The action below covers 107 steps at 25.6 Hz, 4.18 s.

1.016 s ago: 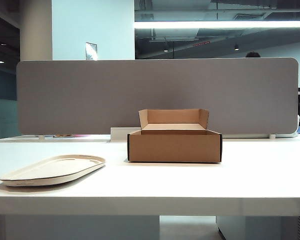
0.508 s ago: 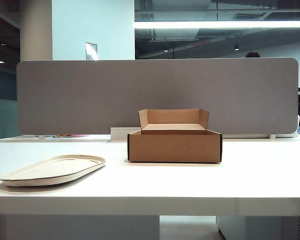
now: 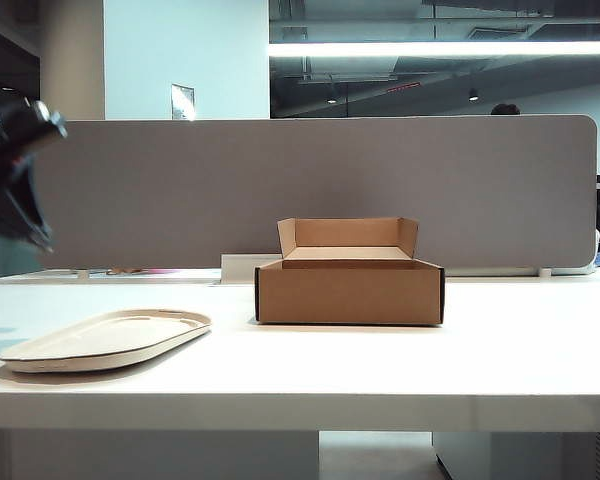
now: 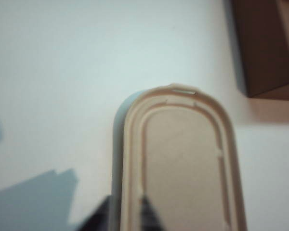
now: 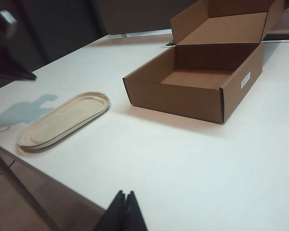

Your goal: Pick up the lid and place it into the paper box.

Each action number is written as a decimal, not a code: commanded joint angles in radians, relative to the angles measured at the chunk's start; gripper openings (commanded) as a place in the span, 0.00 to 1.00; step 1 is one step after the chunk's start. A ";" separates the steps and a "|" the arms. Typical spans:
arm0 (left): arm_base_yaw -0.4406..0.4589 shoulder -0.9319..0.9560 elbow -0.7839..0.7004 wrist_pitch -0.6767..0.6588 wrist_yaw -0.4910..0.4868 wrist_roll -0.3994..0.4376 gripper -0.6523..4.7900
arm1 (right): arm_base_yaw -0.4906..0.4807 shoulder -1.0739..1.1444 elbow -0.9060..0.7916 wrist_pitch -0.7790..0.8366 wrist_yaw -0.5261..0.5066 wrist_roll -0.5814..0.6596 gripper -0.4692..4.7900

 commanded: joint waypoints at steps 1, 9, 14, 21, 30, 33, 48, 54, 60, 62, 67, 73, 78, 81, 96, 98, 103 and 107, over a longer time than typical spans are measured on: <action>-0.002 0.113 0.072 -0.061 0.007 0.002 0.42 | 0.000 -0.001 -0.004 0.017 -0.002 0.002 0.07; -0.056 0.259 0.093 -0.072 0.001 0.032 0.42 | 0.000 -0.001 -0.004 0.013 0.016 0.001 0.07; -0.092 0.299 0.093 -0.055 -0.006 0.032 0.39 | 0.000 -0.001 -0.004 0.009 0.016 0.001 0.07; -0.101 0.304 0.093 -0.053 -0.029 0.097 0.11 | 0.000 -0.001 -0.004 0.009 0.016 0.001 0.07; -0.100 0.275 0.191 -0.249 -0.065 0.161 0.11 | 0.000 -0.001 -0.004 -0.004 0.016 0.002 0.07; -0.100 0.243 0.229 -0.279 -0.090 0.158 0.11 | 0.000 -0.001 -0.004 -0.012 0.016 0.002 0.07; -0.101 0.158 0.362 -0.363 -0.115 0.154 0.23 | 0.000 -0.001 -0.004 -0.012 0.016 0.003 0.07; -0.100 0.186 0.297 -0.364 -0.117 0.155 0.36 | 0.000 -0.001 -0.004 -0.012 0.016 0.003 0.07; -0.100 0.289 0.262 -0.358 -0.106 0.155 0.56 | 0.000 -0.001 -0.004 -0.012 0.016 0.003 0.07; -0.100 0.324 0.262 -0.353 -0.107 0.156 0.63 | 0.000 -0.001 -0.004 -0.013 0.016 0.003 0.07; -0.100 0.404 0.262 -0.335 -0.080 0.159 0.58 | 0.000 -0.001 -0.004 -0.013 0.016 0.003 0.07; -0.101 0.442 0.262 -0.309 0.007 0.159 0.32 | 0.000 -0.001 -0.004 -0.013 0.016 0.003 0.07; -0.101 0.443 0.262 -0.283 0.006 0.159 0.17 | 0.000 -0.001 -0.004 -0.013 0.016 0.003 0.07; -0.101 0.443 0.263 -0.271 0.006 0.159 0.11 | 0.000 -0.001 -0.004 -0.013 0.016 0.003 0.07; -0.101 0.348 0.371 -0.389 -0.068 0.159 0.11 | 0.000 -0.001 -0.004 -0.013 0.016 0.003 0.07; -0.101 0.335 0.377 -0.390 -0.067 0.159 0.11 | 0.000 -0.001 -0.004 -0.013 0.016 0.003 0.07; -0.101 0.316 0.382 -0.395 -0.068 0.159 0.11 | 0.000 -0.001 -0.004 -0.013 0.016 0.003 0.07; -0.101 0.315 0.382 -0.394 -0.066 0.159 0.11 | 0.000 -0.001 -0.004 -0.013 0.016 0.003 0.07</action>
